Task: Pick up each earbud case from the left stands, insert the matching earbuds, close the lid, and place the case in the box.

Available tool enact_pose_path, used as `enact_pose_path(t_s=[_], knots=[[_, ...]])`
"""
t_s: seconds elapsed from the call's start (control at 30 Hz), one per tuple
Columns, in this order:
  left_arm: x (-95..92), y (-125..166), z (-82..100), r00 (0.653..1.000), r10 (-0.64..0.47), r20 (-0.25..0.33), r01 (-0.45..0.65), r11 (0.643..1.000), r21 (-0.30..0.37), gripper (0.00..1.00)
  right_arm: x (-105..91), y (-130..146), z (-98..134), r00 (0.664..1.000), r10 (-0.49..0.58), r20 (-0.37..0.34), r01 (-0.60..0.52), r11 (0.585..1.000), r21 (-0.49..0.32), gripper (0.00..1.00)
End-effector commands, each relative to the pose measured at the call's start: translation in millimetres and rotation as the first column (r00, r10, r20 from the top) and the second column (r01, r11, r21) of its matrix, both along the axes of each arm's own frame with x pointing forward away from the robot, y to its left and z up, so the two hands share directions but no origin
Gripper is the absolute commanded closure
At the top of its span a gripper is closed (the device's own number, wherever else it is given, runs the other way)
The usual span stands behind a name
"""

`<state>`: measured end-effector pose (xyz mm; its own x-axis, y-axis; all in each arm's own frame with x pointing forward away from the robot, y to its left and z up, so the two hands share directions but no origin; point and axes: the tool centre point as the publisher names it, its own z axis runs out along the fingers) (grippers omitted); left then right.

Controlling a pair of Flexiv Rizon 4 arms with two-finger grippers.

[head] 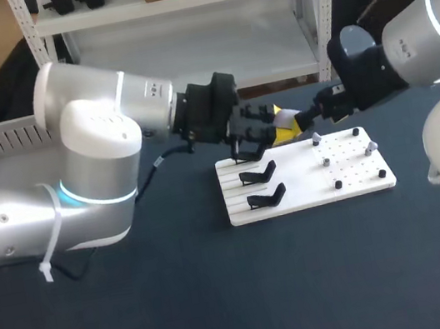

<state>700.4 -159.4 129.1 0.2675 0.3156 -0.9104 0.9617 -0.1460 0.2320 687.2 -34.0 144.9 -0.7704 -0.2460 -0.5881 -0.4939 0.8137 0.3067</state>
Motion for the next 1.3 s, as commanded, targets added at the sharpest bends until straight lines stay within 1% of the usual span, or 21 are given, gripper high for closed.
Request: enact_pose_path(t_s=[0.03, 0.3, 0.37, 0.43, 0.47, 0.5, 0.53, 0.57, 0.6, 0.63, 0.7, 0.73, 0.8, 0.87, 0.93, 1.0, 1.03, 1.07, 1.13, 1.23, 1.3], knots=[[-3.7, -0.7, -2.0, 1.000, 0.000, 0.002, 0.000, 1.000, -0.002, 1.00, 0.2, 0.1, 1.8, 1.000, -0.016, 0.009, 0.016, 1.000, -0.009, 0.00], [-7.8, 2.1, -6.2, 1.000, -0.001, -0.009, 0.000, 1.000, -0.009, 1.00, 2.7, -7.8, 11.4, 0.999, -0.034, 0.038, 0.035, 0.999, -0.017, 0.00], [-7.5, 6.2, -7.6, 0.999, 0.002, -0.037, -0.004, 0.999, -0.054, 1.00, 2.2, -11.9, 14.5, 0.997, -0.037, 0.069, 0.039, 0.999, -0.024, 0.00], [-7.2, 11.7, -7.8, 0.999, 0.016, -0.045, -0.019, 0.997, -0.070, 1.00, 1.7, -18.2, 19.0, 0.990, -0.062, 0.129, 0.068, 0.997, -0.044, 0.00], [-7.0, 14.4, -7.6, 0.998, 0.018, -0.061, -0.024, 0.995, -0.100, 1.00, 1.7, -21.1, 20.6, 0.988, -0.058, 0.142, 0.066, 0.997, -0.050, 0.00], [-6.5, 17.2, -7.2, 0.997, 0.021, -0.079, -0.031, 0.991, -0.132, 1.00, 1.2, -25.4, 20.3, 0.988, -0.065, 0.140, 0.074, 0.996, -0.056, 0.00], [-6.1, 20.4, -6.7, 0.996, 0.033, -0.086, -0.045, 0.988, -0.145, 1.00, 1.2, -30.3, 19.3, 0.988, -0.064, 0.140, 0.074, 0.995, -0.068, 0.00], [-6.0, 23.4, -6.0, 0.995, 0.042, -0.093, -0.058, 0.984, -0.170, 1.00, 0.3, -34.6, 18.8, 0.979, -0.047, 0.200, 0.066, 0.994, -0.088, 0.00], [-6.0, 26.3, -5.1, 0.993, 0.043, -0.109, -0.065, 0.975, -0.212, 1.00, -0.2, -39.7, 18.2, 0.975, -0.054, 0.215, 0.080, 0.990, -0.116, 0.00], [-6.3, 29.6, -3.8, 0.992, 0.049, -0.117, -0.076, 0.968, -0.240, 1.00, -0.5, -44.6, 17.4, 0.981, -0.038, 0.189, 0.067, 0.987, -0.147, 0.00], [-7.6, 35.1, -0.2, 0.990, 0.054, -0.134, -0.092, 0.950, -0.300, 1.00, -1.9, -57.9, 14.8, 0.986, -0.038, 0.162, 0.066, 0.983, -0.171, 0.00], [-7.7, 37.6, 1.2, 0.987, 0.062, -0.150, -0.106, 0.945, -0.308, 1.00, -2.7, -65.0, 13.1, 0.986, -0.052, 0.156, 0.080, 0.980, -0.182, 0.00], [-8.0, 42.2, 4.3, 0.984, 0.077, -0.164, -0.126, 0.941, -0.314, 1.00, -4.7, -75.9, 8.6, 0.989, -0.068, 0.129, 0.095, 0.971, -0.219, 0.00], [-8.7, 45.1, 6.5, 0.982, 0.090, -0.168, -0.139, 0.941, -0.308, 1.00, -8.7, -82.5, 4.6, 0.991, -0.065, 0.116, 0.093, 0.961, -0.262, 0.00], [-10.2, 49.4, 6.3, 0.977, 0.102, -0.185, -0.155, 0.943, -0.296, 1.00, -11.0, -87.3, -1.4, 0.993, -0.105, 0.062, 0.118, 0.950, -0.289, 0.00], [-12.4, 55.3, 6.3, 0.972, 0.117, -0.203, -0.173, 0.943, -0.285, 1.00, -13.1, -91.6, -7.9, 0.993, -0.118, 0.030, 0.121, 0.943, -0.311, 0.00], [-13.8, 58.3, 6.8, 0.970, 0.125, -0.207, -0.181, 0.944, -0.275, 1.00, -13.8, -91.9, -9.6, 0.993, -0.120, 0.021, 0.119, 0.929, -0.349, 0.00], [-14.8, 61.4, 7.1, 0.967, 0.134, -0.215, -0.190, 0.945, -0.265, 1.00, -14.5, -92.9, -11.5, 0.992, -0.127, 0.017, 0.124, 0.924, -0.362, 0.00], [-16.6, 67.0, 8.2, 0.964, 0.144, -0.221, -0.200, 0.945, -0.257, 1.00, -15.8, -95.4, -15.0, 0.990, -0.141, -0.008, 0.129, 0.925, -0.357, 0.00], [-17.2, 75.3, 8.0, 0.956, 0.174, -0.236, -0.231, 0.942, -0.244, 1.00, -17.4, -98.8, -18.8, 0.988, -0.152, -0.014, 0.135, 0.915, -0.380, 0.00], [-16.9, 79.4, 6.9, 0.949, 0.182, -0.258, -0.246, 0.938, -0.245, 1.00, -17.5, -101.3, -20.9, 0.987, -0.160, -0.016, 0.143, 0.919, -0.367, 0.00]])
